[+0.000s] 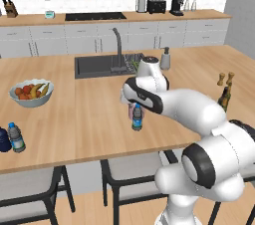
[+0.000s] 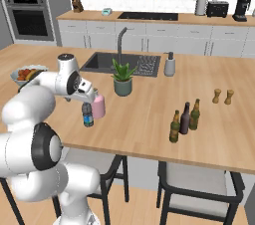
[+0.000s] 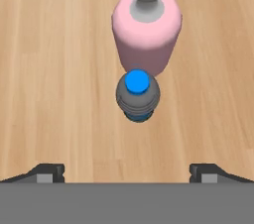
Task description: Move the plastic bottles in the middle to the plastics group, and the glass bottles in the middle to the glass group.
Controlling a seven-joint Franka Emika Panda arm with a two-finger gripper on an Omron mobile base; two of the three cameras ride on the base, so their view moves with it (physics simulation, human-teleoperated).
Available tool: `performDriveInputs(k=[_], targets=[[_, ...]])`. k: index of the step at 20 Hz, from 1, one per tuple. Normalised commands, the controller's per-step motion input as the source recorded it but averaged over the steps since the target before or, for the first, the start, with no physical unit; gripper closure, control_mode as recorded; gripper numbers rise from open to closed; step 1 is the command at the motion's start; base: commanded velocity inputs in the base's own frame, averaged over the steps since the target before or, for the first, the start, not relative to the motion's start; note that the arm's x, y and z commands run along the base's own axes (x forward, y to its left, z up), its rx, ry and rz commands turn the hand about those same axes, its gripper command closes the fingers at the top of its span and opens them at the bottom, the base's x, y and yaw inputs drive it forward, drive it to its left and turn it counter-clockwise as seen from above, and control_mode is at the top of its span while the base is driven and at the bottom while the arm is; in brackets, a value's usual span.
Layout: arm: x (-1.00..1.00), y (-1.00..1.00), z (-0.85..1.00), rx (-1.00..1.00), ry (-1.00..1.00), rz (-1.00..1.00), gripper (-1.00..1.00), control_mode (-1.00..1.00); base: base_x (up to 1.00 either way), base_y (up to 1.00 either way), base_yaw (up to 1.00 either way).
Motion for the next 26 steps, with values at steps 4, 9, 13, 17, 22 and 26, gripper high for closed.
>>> performDriveInputs(k=[4,9,13,17,22,26], targets=[[0.25,0.02,-0.24,-0.07,0.12,0.00,-1.00,-1.00,0.00,0.00,0.00],[0.40,-0.01,-0.34,-0.07,0.09,0.00,-1.00,-1.00,0.00,0.00,0.00],[0.41,0.00,-0.26,-0.02,0.02,0.00,-1.00,-1.00,0.00,0.00,0.00],[0.13,0.00,-0.17,-0.02,-0.03,0.05,-1.00,-1.00,0.00,0.00,0.00],[0.15,0.02,-0.29,-0.06,-0.05,0.04,-1.00,-1.00,0.00,0.00,0.00],[0.01,-0.01,-0.17,-0.03,0.00,0.00,-1.00,-1.00,0.00,0.00,0.00]])
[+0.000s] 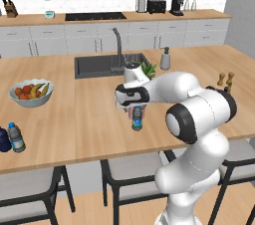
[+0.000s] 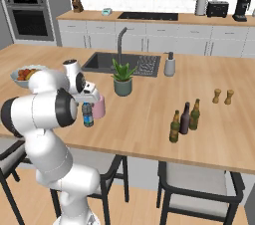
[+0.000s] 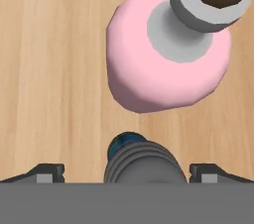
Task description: Move the plastic bottles in the middle to the plastics group, and the glass bottles in the middle to the glass group.
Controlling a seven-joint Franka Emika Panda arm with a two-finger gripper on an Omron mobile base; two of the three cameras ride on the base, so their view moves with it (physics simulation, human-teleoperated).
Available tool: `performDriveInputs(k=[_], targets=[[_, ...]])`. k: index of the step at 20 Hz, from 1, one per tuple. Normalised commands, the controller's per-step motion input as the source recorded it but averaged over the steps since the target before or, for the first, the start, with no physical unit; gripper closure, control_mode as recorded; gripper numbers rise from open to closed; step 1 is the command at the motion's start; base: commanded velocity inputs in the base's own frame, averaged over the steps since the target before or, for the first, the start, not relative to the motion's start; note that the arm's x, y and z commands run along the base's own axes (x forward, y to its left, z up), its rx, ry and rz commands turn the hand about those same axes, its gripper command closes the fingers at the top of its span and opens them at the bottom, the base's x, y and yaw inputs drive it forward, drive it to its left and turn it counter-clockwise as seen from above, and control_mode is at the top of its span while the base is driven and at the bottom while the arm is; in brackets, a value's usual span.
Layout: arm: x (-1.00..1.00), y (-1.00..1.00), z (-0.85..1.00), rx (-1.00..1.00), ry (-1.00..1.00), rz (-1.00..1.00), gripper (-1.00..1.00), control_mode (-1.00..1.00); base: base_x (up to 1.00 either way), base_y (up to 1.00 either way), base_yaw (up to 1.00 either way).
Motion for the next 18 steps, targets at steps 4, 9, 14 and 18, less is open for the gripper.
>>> performDriveInputs(k=[4,9,14,18], targets=[[-0.07,-0.12,-0.05,0.00,0.00,0.00,-1.00,-1.00,0.00,0.00,0.00],[-0.10,-0.07,0.00,0.00,0.00,0.00,-1.00,-1.00,0.00,0.00,0.00],[-0.12,-0.02,0.00,0.00,0.00,0.00,-1.00,-1.00,0.00,0.00,0.00],[-0.01,0.00,-0.03,0.00,0.02,0.00,1.00,-1.00,0.00,0.00,0.00]])
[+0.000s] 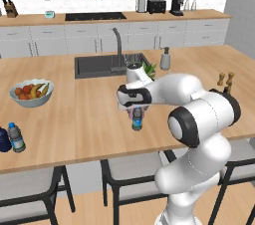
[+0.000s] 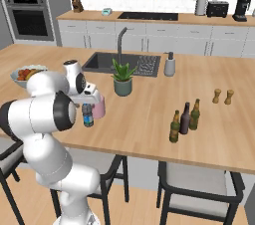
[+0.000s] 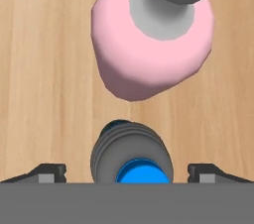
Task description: Move the plastic bottles in the middle to the plastics group, and the glass bottles in the middle to the glass group.
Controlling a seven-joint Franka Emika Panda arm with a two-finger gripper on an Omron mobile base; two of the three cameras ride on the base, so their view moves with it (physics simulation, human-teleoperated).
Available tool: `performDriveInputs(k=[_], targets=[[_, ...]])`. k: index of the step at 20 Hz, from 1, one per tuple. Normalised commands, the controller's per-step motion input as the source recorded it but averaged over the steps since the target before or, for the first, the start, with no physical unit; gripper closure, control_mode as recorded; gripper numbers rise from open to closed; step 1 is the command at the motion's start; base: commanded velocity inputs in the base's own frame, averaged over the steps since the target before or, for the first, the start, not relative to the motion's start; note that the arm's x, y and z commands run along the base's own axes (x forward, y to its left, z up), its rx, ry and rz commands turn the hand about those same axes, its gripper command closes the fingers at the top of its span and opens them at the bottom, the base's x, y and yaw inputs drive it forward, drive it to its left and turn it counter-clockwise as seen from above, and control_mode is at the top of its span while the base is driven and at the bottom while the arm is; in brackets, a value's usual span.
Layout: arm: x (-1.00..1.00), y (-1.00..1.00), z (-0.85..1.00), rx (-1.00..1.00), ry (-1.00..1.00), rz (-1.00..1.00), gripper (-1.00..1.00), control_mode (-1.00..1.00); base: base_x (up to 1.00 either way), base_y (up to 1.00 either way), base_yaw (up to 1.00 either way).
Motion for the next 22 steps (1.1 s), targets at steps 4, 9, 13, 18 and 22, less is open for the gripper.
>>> performDriveInputs(k=[4,9,13,18,22], targets=[[0.00,0.00,-0.14,0.00,0.06,0.00,1.00,-1.00,0.00,0.00,0.00],[-0.06,0.00,-0.11,0.00,0.05,0.01,1.00,-1.00,0.00,0.00,0.00],[-0.26,-0.02,0.05,0.12,0.01,0.02,1.00,-1.00,0.00,0.00,0.00],[-0.45,0.01,0.42,0.20,0.00,0.00,1.00,-1.00,0.00,0.00,0.00],[-0.58,0.12,0.49,0.23,0.00,0.06,1.00,-1.00,0.00,0.00,0.00]])
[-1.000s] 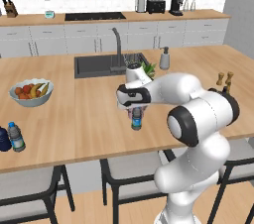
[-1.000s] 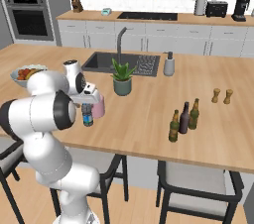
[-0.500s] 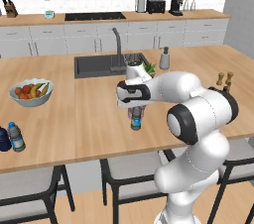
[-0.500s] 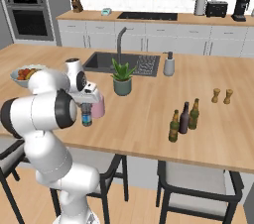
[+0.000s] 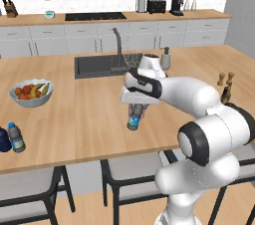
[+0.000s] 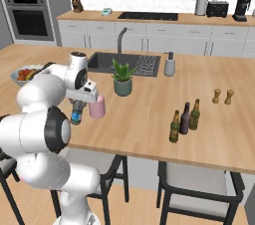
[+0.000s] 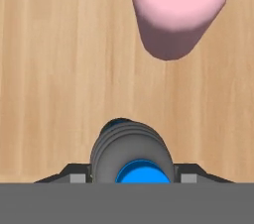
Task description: Move the plastic bottles in the middle to the plastics group, and the glass bottles in the middle to the glass group.
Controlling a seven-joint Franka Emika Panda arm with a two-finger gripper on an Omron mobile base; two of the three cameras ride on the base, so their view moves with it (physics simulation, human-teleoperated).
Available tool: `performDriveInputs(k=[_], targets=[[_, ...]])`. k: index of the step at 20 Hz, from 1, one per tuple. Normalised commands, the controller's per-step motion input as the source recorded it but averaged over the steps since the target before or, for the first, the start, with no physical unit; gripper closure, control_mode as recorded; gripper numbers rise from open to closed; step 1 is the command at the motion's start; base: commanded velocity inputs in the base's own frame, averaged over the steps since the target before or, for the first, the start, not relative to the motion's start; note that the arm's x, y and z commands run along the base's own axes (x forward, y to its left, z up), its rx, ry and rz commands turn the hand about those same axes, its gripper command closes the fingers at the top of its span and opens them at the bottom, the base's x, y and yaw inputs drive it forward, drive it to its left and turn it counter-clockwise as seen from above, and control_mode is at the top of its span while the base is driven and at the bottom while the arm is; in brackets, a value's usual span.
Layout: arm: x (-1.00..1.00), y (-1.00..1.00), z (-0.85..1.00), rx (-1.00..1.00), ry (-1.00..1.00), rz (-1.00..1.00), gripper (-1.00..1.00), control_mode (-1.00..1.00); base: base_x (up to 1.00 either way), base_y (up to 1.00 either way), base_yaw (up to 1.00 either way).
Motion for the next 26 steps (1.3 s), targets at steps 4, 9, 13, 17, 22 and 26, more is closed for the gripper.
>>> performDriveInputs(k=[4,9,13,17,22,26], targets=[[-0.65,0.54,0.24,0.04,0.00,0.06,1.00,-1.00,0.00,0.00,0.00],[-0.53,0.78,0.07,0.00,0.00,0.00,1.00,-1.00,0.00,0.00,0.00],[-0.22,0.86,0.16,-0.01,0.00,0.00,1.00,-1.00,0.00,0.00,0.00],[-0.05,0.96,0.16,-0.05,0.00,0.01,1.00,-1.00,0.00,0.00,0.00],[0.00,0.99,0.07,-0.05,0.00,0.00,1.00,-1.00,0.00,0.00,0.00],[0.24,0.61,0.06,-0.04,-0.01,0.13,1.00,-1.00,0.00,0.00,0.00]])
